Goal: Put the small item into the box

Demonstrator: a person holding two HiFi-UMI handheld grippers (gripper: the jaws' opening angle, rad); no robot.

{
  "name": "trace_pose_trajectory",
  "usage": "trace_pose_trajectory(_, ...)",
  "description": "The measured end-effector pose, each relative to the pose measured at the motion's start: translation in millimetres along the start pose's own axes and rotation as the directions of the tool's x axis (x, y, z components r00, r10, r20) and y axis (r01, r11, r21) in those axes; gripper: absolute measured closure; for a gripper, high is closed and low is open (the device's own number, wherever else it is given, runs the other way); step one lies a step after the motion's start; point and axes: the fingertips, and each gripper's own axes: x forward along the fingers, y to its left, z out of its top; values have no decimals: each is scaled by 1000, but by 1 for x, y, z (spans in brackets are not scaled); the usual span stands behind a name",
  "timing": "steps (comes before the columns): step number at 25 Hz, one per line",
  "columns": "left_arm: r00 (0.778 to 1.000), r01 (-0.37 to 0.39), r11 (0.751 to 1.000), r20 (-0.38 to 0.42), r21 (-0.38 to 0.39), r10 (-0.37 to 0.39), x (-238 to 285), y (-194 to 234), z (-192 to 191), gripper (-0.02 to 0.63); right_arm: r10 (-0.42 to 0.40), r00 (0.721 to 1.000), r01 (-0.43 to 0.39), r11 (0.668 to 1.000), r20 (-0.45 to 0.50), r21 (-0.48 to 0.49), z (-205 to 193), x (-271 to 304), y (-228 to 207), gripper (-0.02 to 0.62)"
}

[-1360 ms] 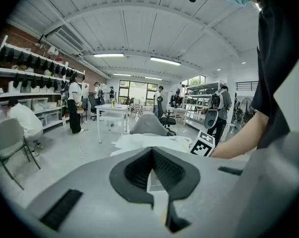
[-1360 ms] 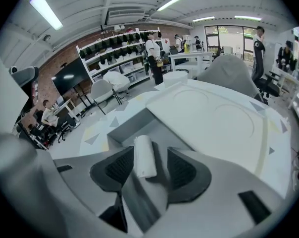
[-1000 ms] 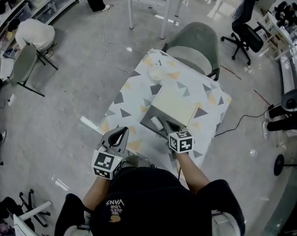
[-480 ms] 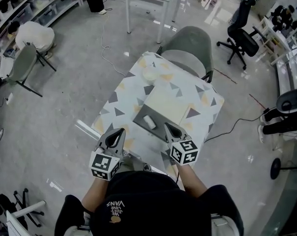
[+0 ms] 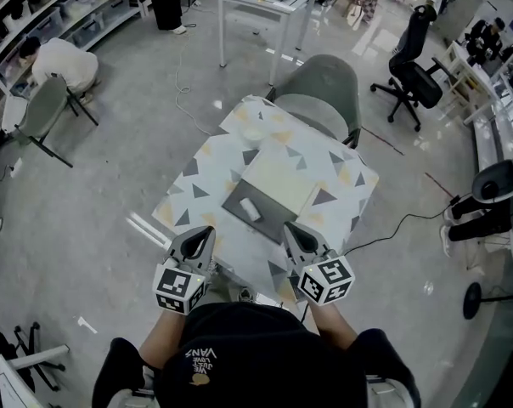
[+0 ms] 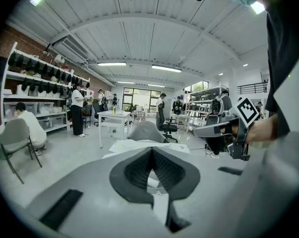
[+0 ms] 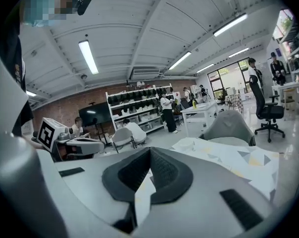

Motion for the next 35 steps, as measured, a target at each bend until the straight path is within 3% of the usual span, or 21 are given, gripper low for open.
trace_pose_trajectory(12, 1000, -26, 1000, 16, -4, 26, -24, -29, -7, 600, 35, 998, -34, 999, 42, -15, 5, -41, 15, 595)
trace_pose_trajectory(35, 998, -55, 998, 29, -14, 55, -30, -28, -6, 600, 42, 999, -41, 998, 33, -39, 5, -36, 17, 595)
